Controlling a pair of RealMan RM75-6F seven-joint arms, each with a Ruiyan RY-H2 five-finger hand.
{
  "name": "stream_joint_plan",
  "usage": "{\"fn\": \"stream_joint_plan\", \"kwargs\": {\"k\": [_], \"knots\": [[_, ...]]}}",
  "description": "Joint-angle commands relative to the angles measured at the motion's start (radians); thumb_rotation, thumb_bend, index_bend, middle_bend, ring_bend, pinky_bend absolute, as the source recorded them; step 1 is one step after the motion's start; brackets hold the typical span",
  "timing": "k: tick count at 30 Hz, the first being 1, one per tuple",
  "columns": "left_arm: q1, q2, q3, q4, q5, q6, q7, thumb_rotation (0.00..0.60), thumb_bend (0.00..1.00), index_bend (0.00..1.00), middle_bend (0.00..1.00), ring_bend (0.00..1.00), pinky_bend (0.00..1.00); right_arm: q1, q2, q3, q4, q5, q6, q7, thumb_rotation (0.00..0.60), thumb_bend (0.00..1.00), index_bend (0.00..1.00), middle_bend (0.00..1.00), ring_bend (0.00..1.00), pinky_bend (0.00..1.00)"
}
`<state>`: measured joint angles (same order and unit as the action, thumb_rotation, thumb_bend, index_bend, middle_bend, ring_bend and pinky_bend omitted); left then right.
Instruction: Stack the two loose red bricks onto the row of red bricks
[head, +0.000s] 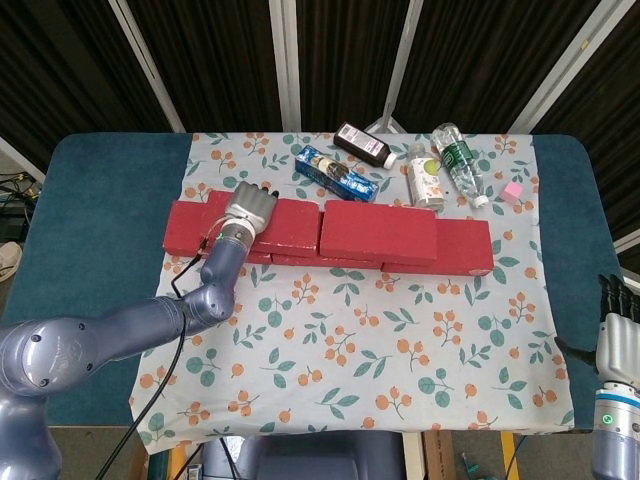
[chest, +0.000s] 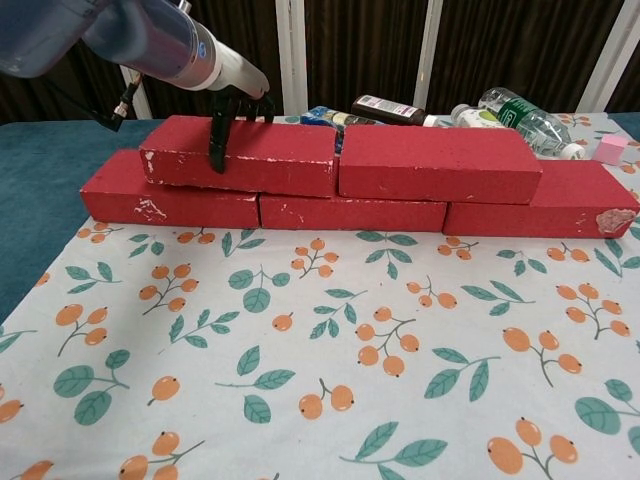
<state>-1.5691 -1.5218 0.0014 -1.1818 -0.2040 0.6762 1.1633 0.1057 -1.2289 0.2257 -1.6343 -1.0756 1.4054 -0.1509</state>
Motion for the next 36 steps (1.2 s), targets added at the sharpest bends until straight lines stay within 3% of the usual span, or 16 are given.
{"fn": "stream_joint_plan", "kwargs": {"k": [1,36], "knots": [[-0.006,-0.005,0.0,0.003,-0.008,0.003,0.005,0.6,0.0,0.15,0.31,0.23,0.25,0.0,0.001,0.0,0.0,0.001,-0.002,0.001,0.6,0.0,0.0,0.0,0.0,0.0],[-0.022,-0.063,-0.038,0.046,-0.045,0.063,0.064,0.6,0.0,0.15,0.31,0.23,0.25,0.002,0.002,0.004,0.002,0.009,-0.009,0.007,0.6,0.0,0.0,0.0,0.0,0.0]]}}
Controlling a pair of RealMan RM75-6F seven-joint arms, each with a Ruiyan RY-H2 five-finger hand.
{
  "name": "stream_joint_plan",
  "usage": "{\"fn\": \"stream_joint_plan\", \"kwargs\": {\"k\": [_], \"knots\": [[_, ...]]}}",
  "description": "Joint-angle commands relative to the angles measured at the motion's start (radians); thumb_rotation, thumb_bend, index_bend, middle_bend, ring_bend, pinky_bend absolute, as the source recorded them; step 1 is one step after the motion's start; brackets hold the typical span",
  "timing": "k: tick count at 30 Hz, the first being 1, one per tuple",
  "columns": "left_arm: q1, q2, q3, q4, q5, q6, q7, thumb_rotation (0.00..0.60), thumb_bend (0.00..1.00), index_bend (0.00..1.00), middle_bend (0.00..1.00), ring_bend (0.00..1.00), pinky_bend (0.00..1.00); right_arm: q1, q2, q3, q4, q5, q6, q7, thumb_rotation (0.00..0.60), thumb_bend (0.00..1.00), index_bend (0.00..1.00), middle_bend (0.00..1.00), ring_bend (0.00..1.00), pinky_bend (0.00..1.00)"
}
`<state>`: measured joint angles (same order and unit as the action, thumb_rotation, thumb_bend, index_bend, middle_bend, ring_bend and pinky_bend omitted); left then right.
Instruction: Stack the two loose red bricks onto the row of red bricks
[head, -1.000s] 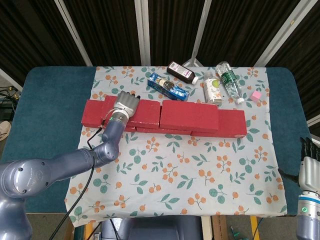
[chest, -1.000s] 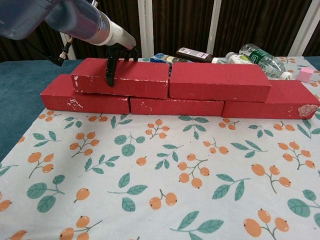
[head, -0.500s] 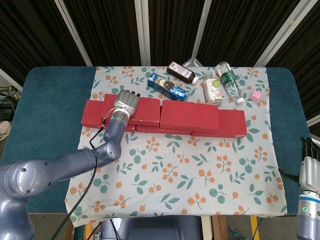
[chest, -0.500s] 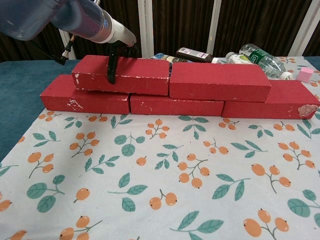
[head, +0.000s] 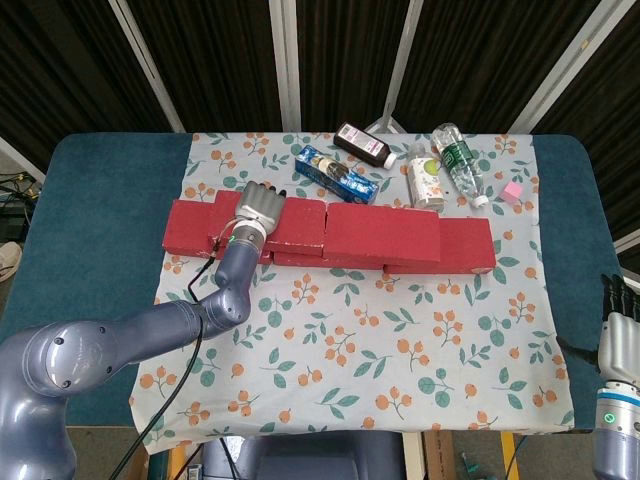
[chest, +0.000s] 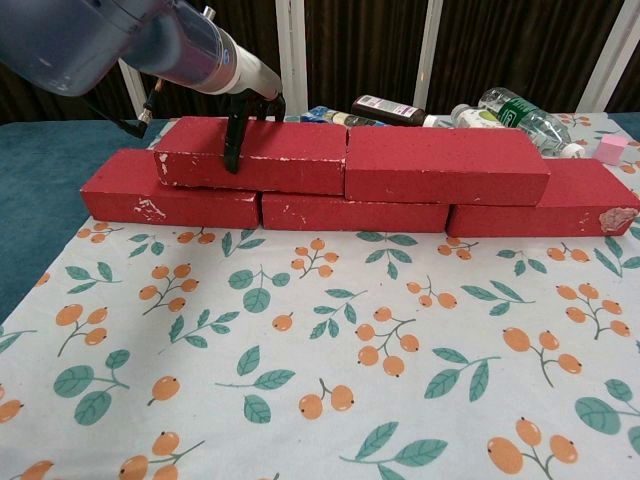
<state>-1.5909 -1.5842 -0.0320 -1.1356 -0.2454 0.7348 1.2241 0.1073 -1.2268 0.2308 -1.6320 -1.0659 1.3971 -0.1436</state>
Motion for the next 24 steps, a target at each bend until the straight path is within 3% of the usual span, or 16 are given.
{"fn": "stream_joint_plan", "kwargs": {"k": [1,24], "knots": [[0.0,0.0,-0.006,-0.001,-0.005,0.008,0.005,0.6,0.0,0.15,0.31,0.23,0.25,0.0,-0.001,-0.001,-0.001,0.0,-0.001,0.0,0.6,0.0,0.0,0.0,0.0,0.0],[0.019,0.016,-0.042,-0.037,-0.006,0.034,0.041,0.6,0.0,0.14,0.3,0.23,0.25,0.001,-0.004,0.005,-0.005,0.012,0.002,-0.005,0.6,0.0,0.0,0.0,0.0,0.0]]}}
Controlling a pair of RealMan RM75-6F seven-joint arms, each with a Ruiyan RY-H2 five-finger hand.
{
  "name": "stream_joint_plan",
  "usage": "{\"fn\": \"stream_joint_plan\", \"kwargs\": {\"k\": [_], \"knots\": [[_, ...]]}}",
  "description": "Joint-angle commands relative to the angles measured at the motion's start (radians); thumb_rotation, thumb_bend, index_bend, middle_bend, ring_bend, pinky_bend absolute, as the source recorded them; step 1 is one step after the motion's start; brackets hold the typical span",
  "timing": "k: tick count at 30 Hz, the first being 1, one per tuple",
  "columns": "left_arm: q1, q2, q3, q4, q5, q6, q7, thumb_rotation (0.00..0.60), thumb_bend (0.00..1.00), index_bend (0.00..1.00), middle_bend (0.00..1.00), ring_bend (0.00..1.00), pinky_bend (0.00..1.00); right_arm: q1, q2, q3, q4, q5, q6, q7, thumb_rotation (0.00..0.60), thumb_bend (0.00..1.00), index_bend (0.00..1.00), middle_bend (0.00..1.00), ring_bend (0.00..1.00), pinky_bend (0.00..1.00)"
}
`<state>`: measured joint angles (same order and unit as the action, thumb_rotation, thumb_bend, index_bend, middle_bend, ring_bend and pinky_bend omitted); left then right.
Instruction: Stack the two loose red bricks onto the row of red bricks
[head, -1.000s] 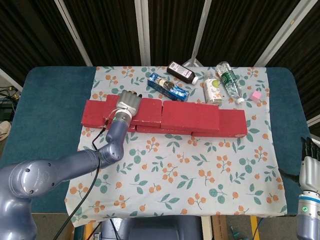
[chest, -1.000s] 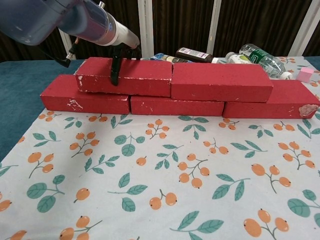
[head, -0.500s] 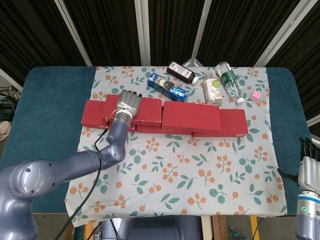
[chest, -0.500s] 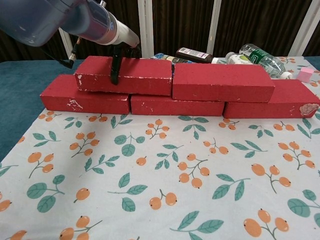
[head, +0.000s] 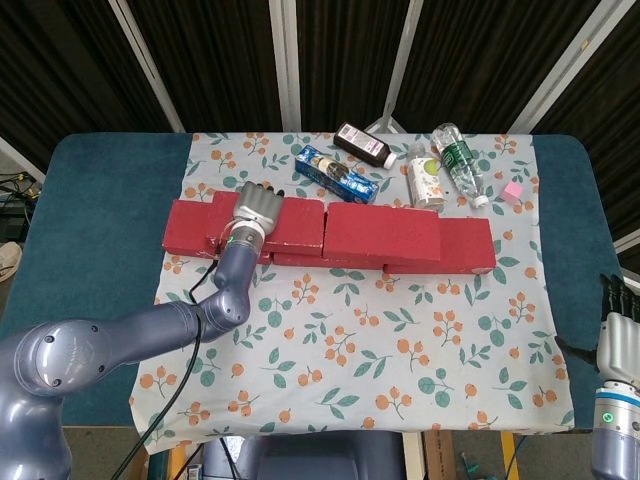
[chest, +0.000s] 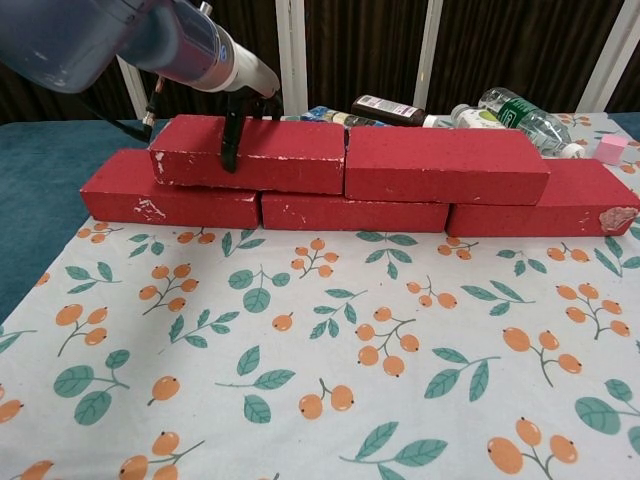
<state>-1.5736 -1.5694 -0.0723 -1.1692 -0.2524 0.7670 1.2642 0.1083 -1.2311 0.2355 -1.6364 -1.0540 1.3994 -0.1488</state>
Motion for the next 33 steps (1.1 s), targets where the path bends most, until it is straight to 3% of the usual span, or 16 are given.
{"fn": "stream_joint_plan", "kwargs": {"k": [1,33], "knots": [[0.003,0.002,-0.003,-0.006,0.0,0.003,0.002,0.6,0.0,0.14,0.3,0.23,0.25,0.0,0.0,0.0,-0.001,0.0,0.0,0.001,0.6,0.0,0.0,0.0,0.0,0.0],[0.024,-0.023,-0.038,0.007,0.0,0.014,0.038,0.6,0.0,0.13,0.3,0.23,0.25,-0.002,0.002,0.002,-0.004,0.002,0.003,0.003,0.6,0.0,0.0,0.0,0.0,0.0]]}}
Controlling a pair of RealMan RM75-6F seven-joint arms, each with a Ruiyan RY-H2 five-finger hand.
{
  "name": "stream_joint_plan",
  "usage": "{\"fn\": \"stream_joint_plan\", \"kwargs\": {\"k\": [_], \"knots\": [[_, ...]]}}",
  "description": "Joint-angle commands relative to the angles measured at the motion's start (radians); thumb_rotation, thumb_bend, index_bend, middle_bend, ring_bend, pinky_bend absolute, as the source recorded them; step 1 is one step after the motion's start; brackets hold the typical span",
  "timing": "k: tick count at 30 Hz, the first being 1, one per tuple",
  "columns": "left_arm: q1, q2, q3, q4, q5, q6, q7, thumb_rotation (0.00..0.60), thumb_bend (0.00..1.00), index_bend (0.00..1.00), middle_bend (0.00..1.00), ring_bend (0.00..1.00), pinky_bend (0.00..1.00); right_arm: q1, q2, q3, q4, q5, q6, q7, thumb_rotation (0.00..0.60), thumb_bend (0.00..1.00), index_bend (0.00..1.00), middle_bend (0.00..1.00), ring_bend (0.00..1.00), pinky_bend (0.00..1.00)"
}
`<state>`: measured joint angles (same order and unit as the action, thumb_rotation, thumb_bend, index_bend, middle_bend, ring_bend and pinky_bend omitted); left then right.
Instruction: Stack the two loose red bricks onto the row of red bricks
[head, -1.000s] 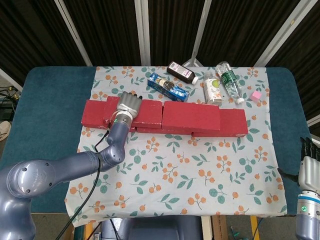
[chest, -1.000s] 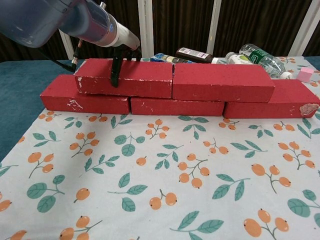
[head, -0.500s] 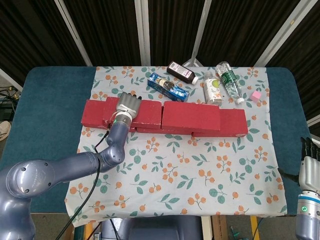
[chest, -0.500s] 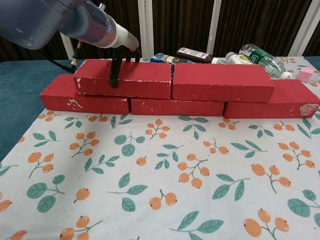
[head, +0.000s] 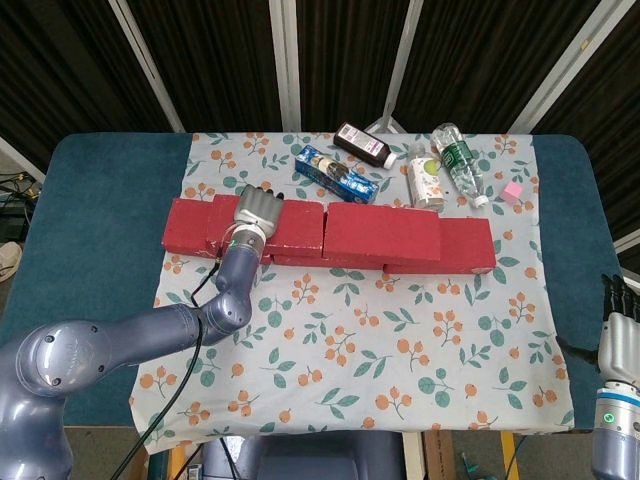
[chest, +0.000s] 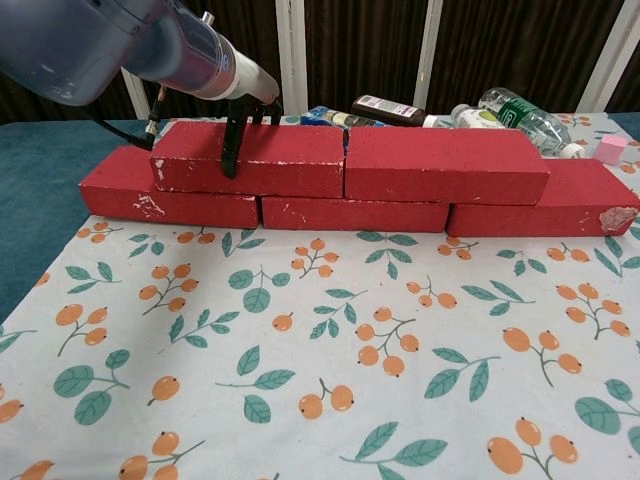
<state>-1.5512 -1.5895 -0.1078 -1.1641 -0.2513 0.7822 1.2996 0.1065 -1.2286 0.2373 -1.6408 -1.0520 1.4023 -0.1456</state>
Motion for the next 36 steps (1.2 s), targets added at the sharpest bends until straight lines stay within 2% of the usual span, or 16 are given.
{"fn": "stream_joint_plan", "kwargs": {"k": [1,16,26,36], "knots": [[0.002,-0.004,-0.005,0.003,-0.002,-0.001,0.004,0.6,0.0,0.13,0.3,0.23,0.25,0.0,0.0,0.0,0.0,0.0,0.0,0.0,0.6,0.0,0.0,0.0,0.0,0.0],[0.013,-0.012,-0.017,0.0,0.016,-0.002,0.006,0.6,0.0,0.1,0.29,0.23,0.25,-0.001,0.001,0.002,-0.002,0.002,0.002,0.002,0.6,0.0,0.0,0.0,0.0,0.0],[0.012,-0.02,-0.021,0.007,0.006,0.006,0.021,0.6,0.0,0.0,0.13,0.08,0.19,-0.001,-0.001,0.004,-0.001,0.006,0.005,-0.002,0.6,0.0,0.0,0.0,0.0,0.0],[0.006,-0.011,-0.033,-0.012,-0.016,0.022,0.044,0.6,0.0,0.0,0.08,0.02,0.17,0.0,-0.003,0.005,-0.001,0.009,0.006,-0.007,0.6,0.0,0.0,0.0,0.0,0.0]]}}
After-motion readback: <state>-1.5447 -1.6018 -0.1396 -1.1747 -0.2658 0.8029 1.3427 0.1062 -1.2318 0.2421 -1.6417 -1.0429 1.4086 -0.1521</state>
